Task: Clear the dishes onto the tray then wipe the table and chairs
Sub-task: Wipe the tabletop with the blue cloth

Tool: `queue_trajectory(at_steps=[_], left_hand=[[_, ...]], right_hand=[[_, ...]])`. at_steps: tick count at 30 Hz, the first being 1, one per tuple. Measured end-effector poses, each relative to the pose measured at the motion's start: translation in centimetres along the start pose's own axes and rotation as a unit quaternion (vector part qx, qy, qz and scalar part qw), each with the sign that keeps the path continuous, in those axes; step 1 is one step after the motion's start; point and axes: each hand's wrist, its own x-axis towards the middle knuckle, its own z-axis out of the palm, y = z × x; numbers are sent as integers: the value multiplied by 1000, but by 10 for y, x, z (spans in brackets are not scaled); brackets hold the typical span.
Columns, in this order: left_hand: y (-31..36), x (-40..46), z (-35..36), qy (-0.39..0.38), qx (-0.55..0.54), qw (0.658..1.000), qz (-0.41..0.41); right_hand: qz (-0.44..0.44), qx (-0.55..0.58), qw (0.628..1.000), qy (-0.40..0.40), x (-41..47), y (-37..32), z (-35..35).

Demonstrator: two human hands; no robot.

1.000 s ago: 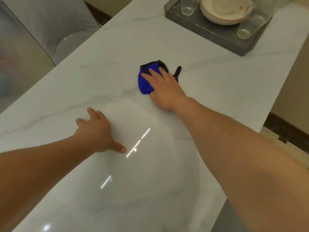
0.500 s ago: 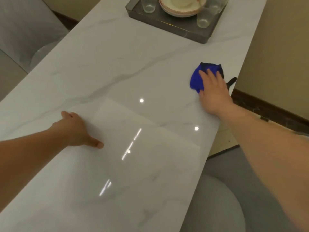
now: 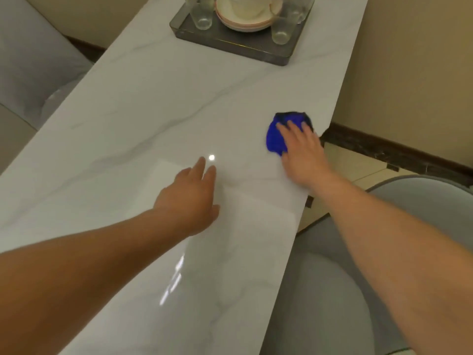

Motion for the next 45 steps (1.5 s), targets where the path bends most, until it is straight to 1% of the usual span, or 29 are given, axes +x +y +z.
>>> queue_trajectory(at_steps=[1,3,6,9,11,13,15,17,18,19,21,23,25,27,29,31,32,33,35,36,37,38,39,40,41,42,43,44,45], left_hand=[[8,-4,3,5,1,1000,18],[17,-14,12,-1,5,999,37],[21,-26,27,-1,-9,999,53],[22,-42,41,8,-41,998,47],[19,-56,52,6,-62,997,33],[15,-74,58,-4,-86,996,24],[10,-90,62,-9,-95,995,18],[7,-107,62,-12,-92,996,12],[4,-117,64,-16,-88,996,6],[2,-121,65,-14,-87,996,0],[-5,-136,71,-13,-86,996,-14],[-15,-146,78,-14,-86,996,-27],[-29,-160,86,-18,-86,995,-36],[-39,-169,93,-18,-89,995,-42],[-53,-182,101,-18,-106,993,-53],[-65,-194,109,-19,-125,990,-60],[-71,-201,112,-18,-133,989,-60],[-75,-205,114,-18,-137,989,-59],[-88,-219,117,-11,-149,987,-58],[-94,-226,117,-5,-154,986,-58],[-98,-229,116,0,-156,986,-57],[-107,-238,117,8,-161,985,-60],[-116,-246,117,13,-164,984,-63],[-127,-256,120,19,-169,983,-69],[-135,-260,122,21,-171,982,-73],[-147,-270,126,22,-177,981,-83],[-159,-278,130,21,-180,979,-94],[-170,-285,134,19,-184,977,-105],[-180,-291,138,15,-186,976,-114]], right_hand=[[52,12,999,-1,17,10,-6],[109,27,994,-16,24,12,-8],[109,25,994,14,-22,-21,5],[27,5,1000,15,-126,-61,19],[-57,13,998,-28,-205,-87,33],[-169,12,982,-88,-274,-102,42],[-286,-10,948,-141,-300,-96,43],[-345,-47,926,-149,-278,-77,36],[-332,-61,933,-129,-262,-71,33],[-283,-62,951,-107,-238,-63,28],[-140,-35,987,-71,-196,-52,22],[-29,-8,998,-52,-164,-48,18],[8,-1,999,-53,-162,-59,23],[1,-13,999,-47,-189,-79,31],[-54,-25,997,-46,-241,-107,41],[-157,-30,985,-68,-303,-130,52],[-224,-30,970,-89,-334,-138,57],[-294,-32,948,-116,-361,-140,61],[-438,-66,882,-161,-389,-139,60],[-484,-82,853,-176,-388,-134,56],[-499,-100,843,-171,-378,-127,53],[-477,-112,858,-154,-368,-127,52],[-406,-111,897,-133,-355,-128,51],[-303,-101,941,-108,-345,-135,51],[-188,-90,974,-87,-336,-139,50],[-98,-81,990,-64,-333,-152,51],[-46,-76,995,-49,-335,-169,56],[-31,-75,996,-42,-341,-187,62],[-53,-71,995,-44,-352,-207,70]])
